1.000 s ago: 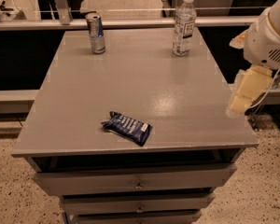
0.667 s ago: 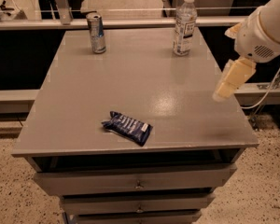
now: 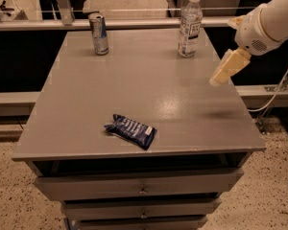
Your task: Move blue plastic bottle near redbull can
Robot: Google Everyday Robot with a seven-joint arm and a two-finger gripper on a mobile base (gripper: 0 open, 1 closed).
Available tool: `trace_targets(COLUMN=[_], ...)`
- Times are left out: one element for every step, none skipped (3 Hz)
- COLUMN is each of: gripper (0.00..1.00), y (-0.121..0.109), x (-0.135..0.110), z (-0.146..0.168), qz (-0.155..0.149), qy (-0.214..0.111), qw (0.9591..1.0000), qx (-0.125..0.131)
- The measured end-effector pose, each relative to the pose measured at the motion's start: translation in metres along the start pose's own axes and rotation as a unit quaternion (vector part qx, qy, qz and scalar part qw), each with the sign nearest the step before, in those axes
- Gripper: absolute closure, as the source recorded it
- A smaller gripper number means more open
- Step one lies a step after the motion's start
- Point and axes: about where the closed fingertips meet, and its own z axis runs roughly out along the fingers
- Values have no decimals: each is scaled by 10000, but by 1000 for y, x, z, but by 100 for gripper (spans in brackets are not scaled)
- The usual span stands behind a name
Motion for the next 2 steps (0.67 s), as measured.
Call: trace_targets(gripper=[0,0], y=[-3,-25], x=[1,11], z=[3,22], qz=[111,743], qy=[-60,-430], qw=[9999,9953], qx=[95,456])
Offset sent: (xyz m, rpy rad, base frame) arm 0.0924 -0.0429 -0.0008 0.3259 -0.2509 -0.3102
